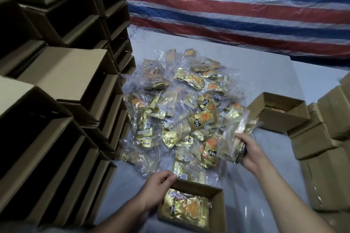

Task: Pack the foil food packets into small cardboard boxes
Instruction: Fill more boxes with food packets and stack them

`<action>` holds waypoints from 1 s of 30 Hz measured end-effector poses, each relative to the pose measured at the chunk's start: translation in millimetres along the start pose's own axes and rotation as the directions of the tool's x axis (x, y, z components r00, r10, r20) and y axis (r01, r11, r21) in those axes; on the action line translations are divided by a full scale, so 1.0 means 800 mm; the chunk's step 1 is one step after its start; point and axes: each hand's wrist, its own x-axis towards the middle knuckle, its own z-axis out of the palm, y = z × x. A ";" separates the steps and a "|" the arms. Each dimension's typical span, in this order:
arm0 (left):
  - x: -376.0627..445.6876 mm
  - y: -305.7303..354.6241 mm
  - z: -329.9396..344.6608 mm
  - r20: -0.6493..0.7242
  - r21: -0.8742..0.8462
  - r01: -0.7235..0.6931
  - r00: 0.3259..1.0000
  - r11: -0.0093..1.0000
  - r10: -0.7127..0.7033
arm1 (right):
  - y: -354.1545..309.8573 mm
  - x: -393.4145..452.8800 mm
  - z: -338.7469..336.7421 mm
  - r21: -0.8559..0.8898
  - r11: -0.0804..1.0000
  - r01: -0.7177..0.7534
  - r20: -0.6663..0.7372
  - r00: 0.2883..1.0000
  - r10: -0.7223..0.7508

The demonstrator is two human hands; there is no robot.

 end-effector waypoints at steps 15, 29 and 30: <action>-0.002 0.001 -0.004 0.032 0.045 -0.008 0.999 0.999 0.007 | 0.066 -0.135 0.047 -0.344 0.935 0.089 0.506 0.856 0.104; -0.006 0.003 0.001 0.056 -0.037 -0.051 0.997 0.998 0.053 | 0.155 -0.104 0.065 -0.882 0.126 0.453 0.461 0.778 0.426; -0.006 0.000 0.002 0.052 -0.033 -0.065 0.996 0.997 0.067 | 0.161 -0.100 0.069 -0.868 0.058 0.493 0.467 0.771 0.433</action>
